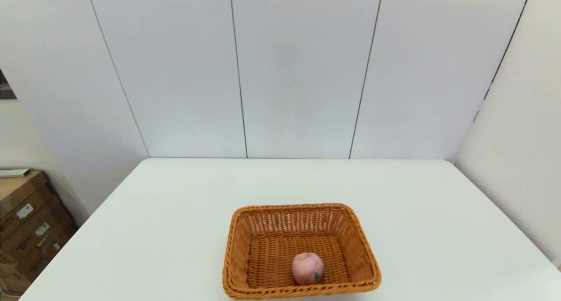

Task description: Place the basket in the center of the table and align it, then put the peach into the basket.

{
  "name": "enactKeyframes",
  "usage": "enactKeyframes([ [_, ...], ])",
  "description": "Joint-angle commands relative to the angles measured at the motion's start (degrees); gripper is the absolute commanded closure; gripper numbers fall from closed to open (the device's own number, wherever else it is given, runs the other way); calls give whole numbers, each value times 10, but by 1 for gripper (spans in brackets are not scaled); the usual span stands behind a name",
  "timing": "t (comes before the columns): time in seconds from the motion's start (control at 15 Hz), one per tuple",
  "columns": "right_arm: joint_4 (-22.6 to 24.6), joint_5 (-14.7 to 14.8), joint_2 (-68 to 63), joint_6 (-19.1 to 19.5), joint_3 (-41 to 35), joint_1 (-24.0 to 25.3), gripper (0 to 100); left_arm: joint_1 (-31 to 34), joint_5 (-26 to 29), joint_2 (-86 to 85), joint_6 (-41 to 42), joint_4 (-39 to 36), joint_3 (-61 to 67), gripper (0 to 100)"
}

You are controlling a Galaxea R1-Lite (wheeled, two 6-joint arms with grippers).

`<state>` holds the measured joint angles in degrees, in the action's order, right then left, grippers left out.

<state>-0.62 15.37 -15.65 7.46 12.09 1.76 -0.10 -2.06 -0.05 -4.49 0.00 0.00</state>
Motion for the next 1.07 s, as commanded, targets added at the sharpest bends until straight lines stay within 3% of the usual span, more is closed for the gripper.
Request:
enactKeyframes([
  [0.07,-10,-67,97,-54,-27,-11,0,0,0,0,-1,0,0,0],
  [0.2,-12,-107,148,-51,-67,-12,0,0,0,0,-1,0,0,0],
  [0.33,8,-119,157,-46,-100,-13,0,0,0,0,-1,-1,0,0],
  [0.53,5,-162,157,-46,-121,-13,0,0,0,0,-1,0,0,0],
  [1.07,6,-158,157,-68,-120,-13,0,0,0,0,-1,-1,0,0],
])
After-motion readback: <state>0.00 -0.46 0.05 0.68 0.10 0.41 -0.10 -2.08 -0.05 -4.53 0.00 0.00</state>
